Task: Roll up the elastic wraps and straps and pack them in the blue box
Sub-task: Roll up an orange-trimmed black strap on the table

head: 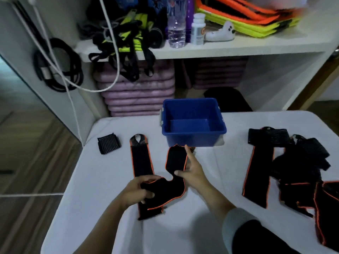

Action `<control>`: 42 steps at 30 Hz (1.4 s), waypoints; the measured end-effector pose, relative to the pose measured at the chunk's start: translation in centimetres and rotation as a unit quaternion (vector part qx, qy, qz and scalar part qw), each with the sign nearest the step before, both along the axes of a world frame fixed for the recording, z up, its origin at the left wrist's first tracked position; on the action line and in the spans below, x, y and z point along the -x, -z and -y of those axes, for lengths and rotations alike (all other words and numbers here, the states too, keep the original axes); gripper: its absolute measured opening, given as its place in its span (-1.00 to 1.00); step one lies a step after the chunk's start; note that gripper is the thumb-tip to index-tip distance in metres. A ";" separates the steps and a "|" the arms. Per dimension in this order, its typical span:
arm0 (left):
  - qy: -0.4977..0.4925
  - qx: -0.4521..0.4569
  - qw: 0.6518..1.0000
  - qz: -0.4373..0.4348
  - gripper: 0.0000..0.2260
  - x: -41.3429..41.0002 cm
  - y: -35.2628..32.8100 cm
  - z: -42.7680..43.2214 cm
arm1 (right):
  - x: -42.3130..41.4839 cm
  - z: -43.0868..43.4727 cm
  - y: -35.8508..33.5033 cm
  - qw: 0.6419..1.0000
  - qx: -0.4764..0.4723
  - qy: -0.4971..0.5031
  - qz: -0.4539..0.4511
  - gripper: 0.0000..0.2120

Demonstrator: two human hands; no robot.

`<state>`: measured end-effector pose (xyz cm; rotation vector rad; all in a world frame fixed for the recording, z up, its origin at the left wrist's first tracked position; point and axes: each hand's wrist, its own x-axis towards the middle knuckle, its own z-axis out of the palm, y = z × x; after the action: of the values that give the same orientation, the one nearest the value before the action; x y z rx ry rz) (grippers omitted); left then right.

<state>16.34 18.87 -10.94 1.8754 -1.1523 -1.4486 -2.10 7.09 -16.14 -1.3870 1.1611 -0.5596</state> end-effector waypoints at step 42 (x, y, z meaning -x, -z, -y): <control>-0.303 -0.032 0.944 0.128 -0.74 2.8 6.5 -6.0 | -13.0 3.7 3.1 0.915 0.131 -0.336 -0.178 -0.06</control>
<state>13.51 24.92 -17.48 2.2449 -0.5398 -0.9238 10.88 3.36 -19.27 -2.0546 0.8126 0.0448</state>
